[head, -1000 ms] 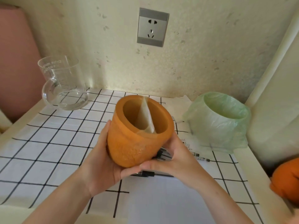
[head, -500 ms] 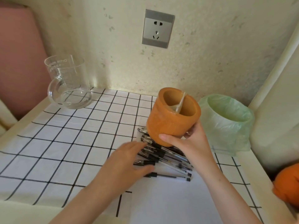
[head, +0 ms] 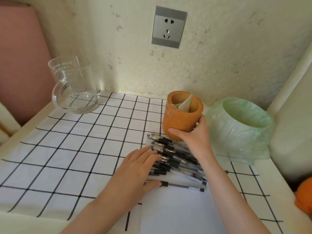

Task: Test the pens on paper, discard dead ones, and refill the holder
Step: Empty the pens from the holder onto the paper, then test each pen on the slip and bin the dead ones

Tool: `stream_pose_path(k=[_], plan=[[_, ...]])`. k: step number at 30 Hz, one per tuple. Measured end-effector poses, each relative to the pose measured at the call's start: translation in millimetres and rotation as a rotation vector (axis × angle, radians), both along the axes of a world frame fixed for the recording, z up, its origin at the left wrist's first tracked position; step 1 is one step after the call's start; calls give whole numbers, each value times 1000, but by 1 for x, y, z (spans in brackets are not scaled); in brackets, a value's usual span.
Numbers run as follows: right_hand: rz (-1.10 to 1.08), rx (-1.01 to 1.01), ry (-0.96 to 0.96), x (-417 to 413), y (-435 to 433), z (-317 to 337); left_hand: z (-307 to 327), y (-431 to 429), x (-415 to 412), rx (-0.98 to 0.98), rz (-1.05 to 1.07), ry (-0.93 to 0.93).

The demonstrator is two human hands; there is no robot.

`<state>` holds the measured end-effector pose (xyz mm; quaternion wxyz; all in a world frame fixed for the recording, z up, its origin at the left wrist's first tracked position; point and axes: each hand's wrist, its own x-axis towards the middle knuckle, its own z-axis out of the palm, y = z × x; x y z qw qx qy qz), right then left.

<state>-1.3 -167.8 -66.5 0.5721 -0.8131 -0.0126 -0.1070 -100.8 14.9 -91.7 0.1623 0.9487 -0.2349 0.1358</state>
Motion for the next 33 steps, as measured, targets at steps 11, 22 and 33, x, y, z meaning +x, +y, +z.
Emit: stream_pose_path(k=[11, 22, 33], plan=[[74, -123, 138, -14, -3, 6, -3, 1, 1, 24, 23, -20], [352, -919, 300, -79, -33, 10, -6, 3, -3, 68, 40, -34], [497, -916, 163, -72, -24, 15, -3, 3, -1, -10, 18, 41]])
